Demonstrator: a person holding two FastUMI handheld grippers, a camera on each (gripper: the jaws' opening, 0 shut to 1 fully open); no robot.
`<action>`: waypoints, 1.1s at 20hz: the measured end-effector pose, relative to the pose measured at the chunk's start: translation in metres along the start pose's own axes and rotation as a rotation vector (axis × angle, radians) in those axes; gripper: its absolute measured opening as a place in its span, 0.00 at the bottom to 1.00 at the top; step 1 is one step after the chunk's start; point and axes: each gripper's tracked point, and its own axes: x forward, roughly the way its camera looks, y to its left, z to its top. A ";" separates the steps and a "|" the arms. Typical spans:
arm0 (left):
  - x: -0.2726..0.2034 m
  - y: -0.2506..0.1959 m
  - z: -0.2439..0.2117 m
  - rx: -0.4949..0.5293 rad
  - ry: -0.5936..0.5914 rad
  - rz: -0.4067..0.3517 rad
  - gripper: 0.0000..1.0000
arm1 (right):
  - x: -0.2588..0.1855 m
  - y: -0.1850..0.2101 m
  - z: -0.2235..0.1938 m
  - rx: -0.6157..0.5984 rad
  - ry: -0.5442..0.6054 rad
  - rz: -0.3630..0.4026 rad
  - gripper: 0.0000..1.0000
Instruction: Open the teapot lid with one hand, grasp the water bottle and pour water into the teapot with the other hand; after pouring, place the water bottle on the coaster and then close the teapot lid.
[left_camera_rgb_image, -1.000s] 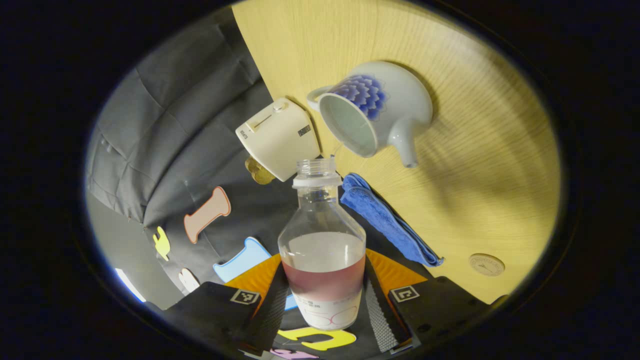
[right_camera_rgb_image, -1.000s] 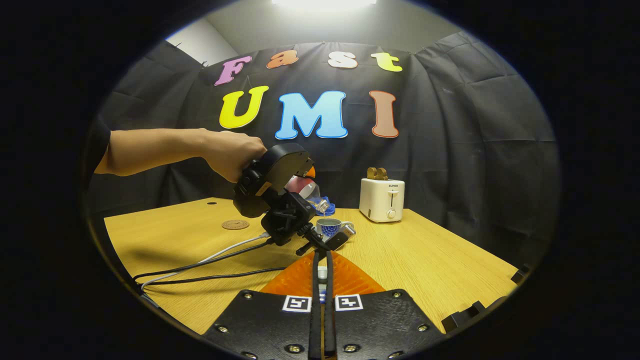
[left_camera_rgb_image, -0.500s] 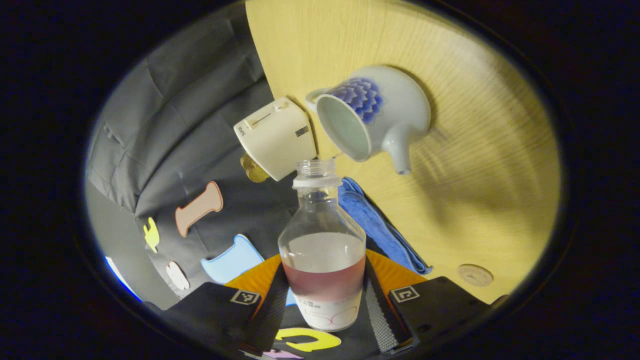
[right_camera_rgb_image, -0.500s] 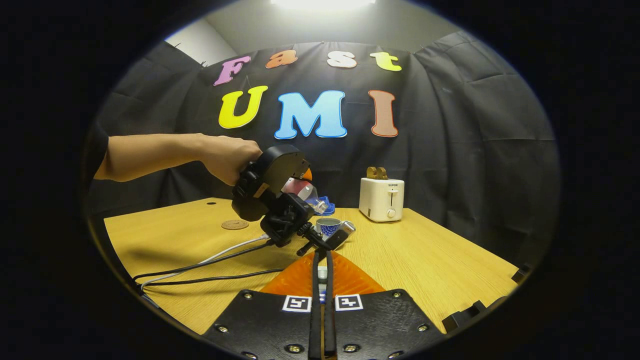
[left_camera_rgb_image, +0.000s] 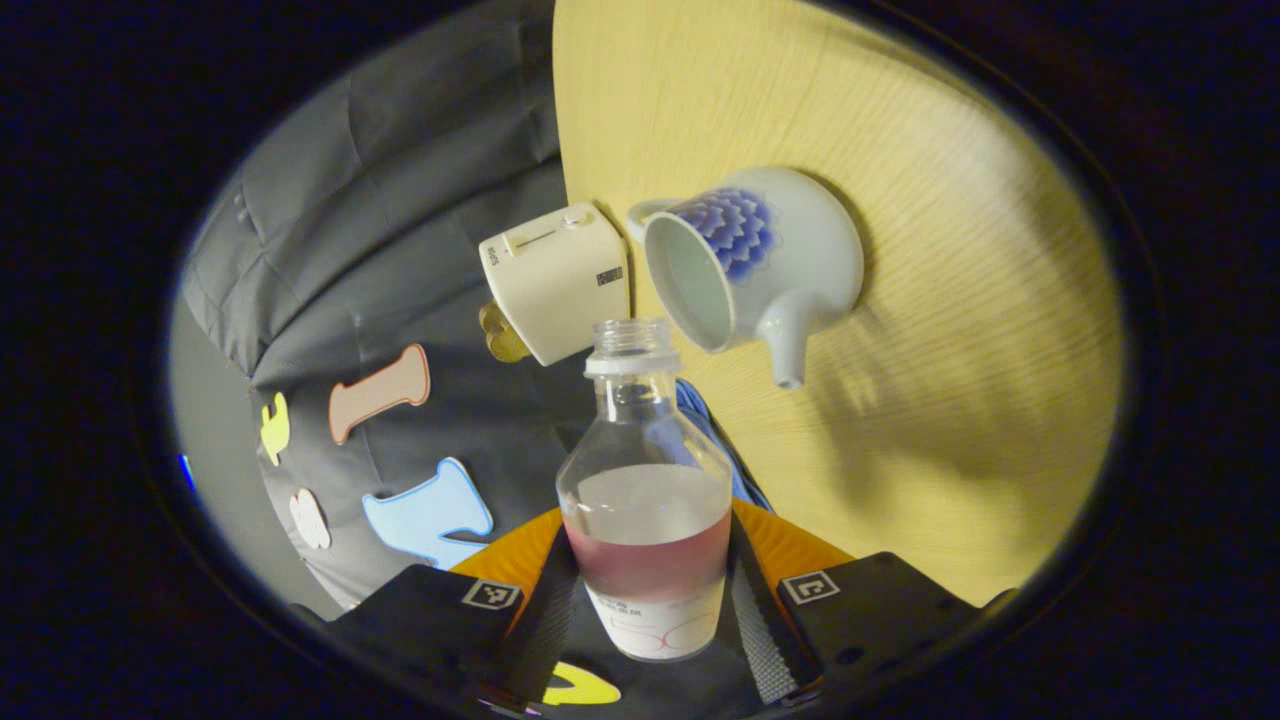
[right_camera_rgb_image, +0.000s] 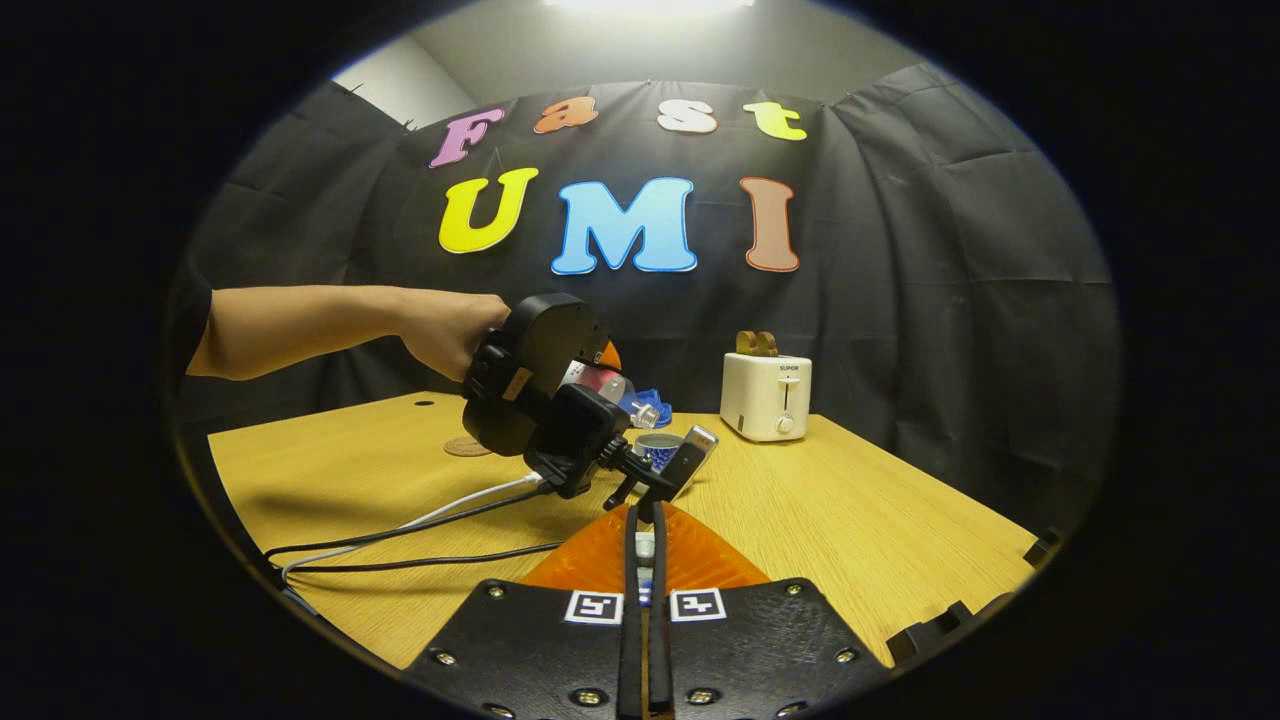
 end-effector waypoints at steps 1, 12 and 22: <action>-0.001 -0.002 0.000 -0.020 -0.006 -0.006 0.87 | 0.000 0.001 0.000 -0.001 0.001 0.001 0.03; 0.002 -0.016 -0.009 -0.252 -0.038 0.003 0.87 | 0.004 0.006 0.013 -0.020 -0.009 0.003 0.03; -0.004 -0.026 -0.057 -0.702 -0.006 0.115 0.87 | 0.025 0.005 0.042 -0.050 -0.064 -0.013 0.03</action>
